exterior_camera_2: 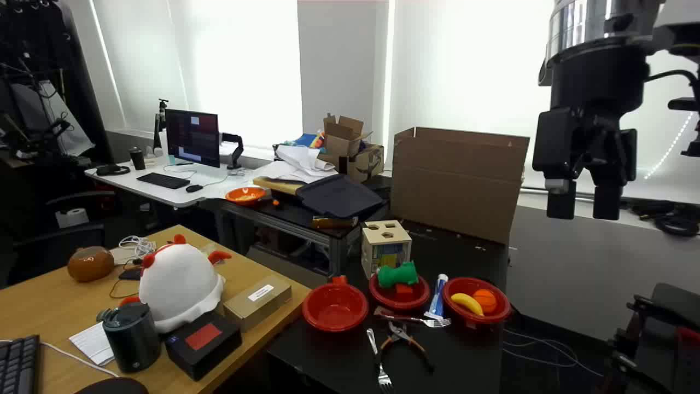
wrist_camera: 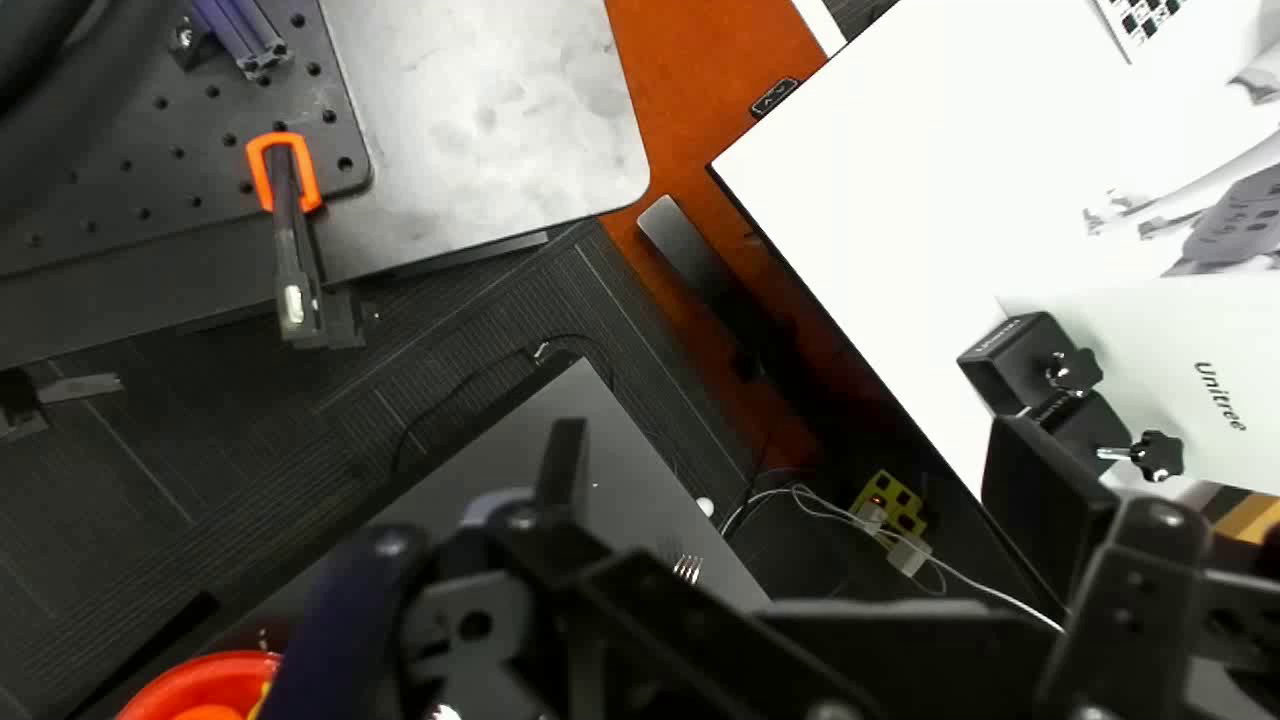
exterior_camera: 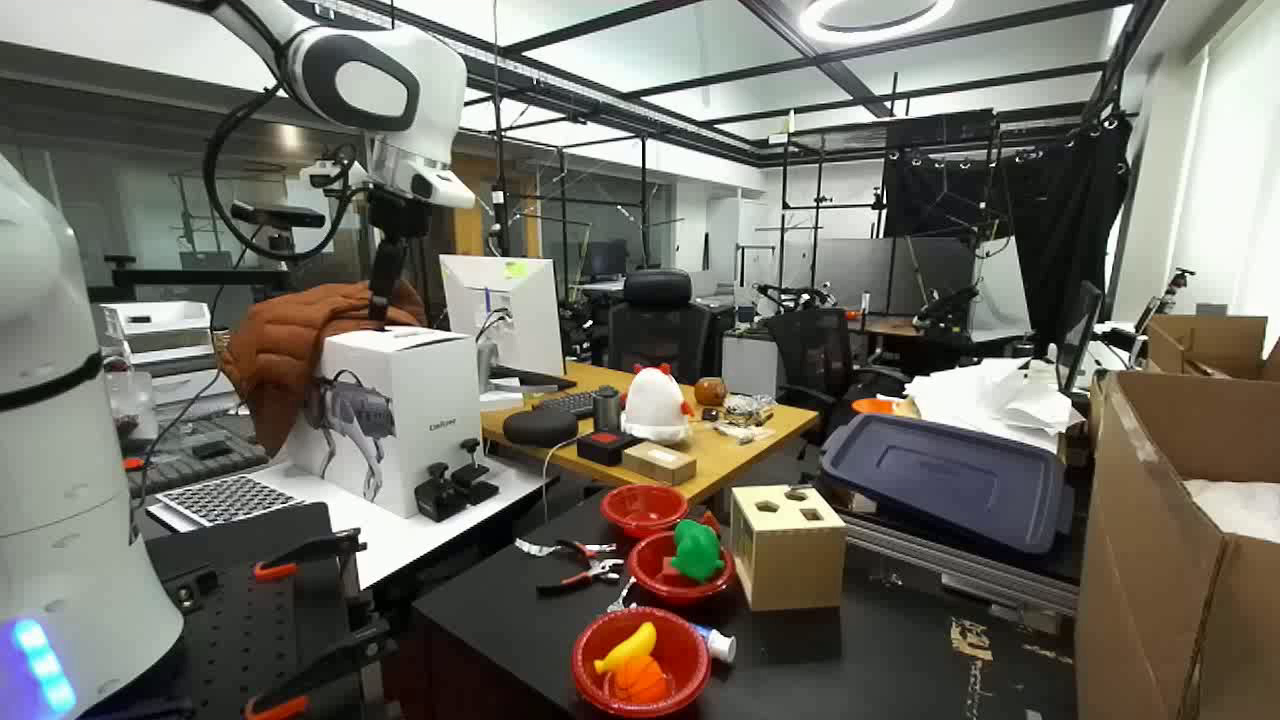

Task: Put the pliers inside the bowl

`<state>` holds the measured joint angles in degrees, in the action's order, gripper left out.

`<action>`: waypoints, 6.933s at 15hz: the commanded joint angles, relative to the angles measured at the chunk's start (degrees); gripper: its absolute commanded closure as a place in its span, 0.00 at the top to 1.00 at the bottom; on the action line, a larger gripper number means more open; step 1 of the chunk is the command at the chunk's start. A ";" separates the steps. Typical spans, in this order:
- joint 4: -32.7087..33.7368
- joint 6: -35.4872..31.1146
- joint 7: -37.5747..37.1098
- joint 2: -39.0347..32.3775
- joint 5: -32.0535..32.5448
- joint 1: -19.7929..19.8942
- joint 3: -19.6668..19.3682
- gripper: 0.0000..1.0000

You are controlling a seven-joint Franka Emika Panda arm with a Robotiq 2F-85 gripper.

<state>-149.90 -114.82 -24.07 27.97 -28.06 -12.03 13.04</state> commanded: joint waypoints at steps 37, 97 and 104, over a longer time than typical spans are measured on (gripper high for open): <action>13.68 4.18 16.78 -11.84 23.11 16.37 -15.54 1.00; 42.34 -19.54 30.49 -65.30 29.88 11.91 -7.49 1.00; 47.44 -21.58 27.98 -74.32 31.32 6.33 -7.19 1.00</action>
<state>-104.92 -135.16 4.31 -43.30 3.00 -4.04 6.39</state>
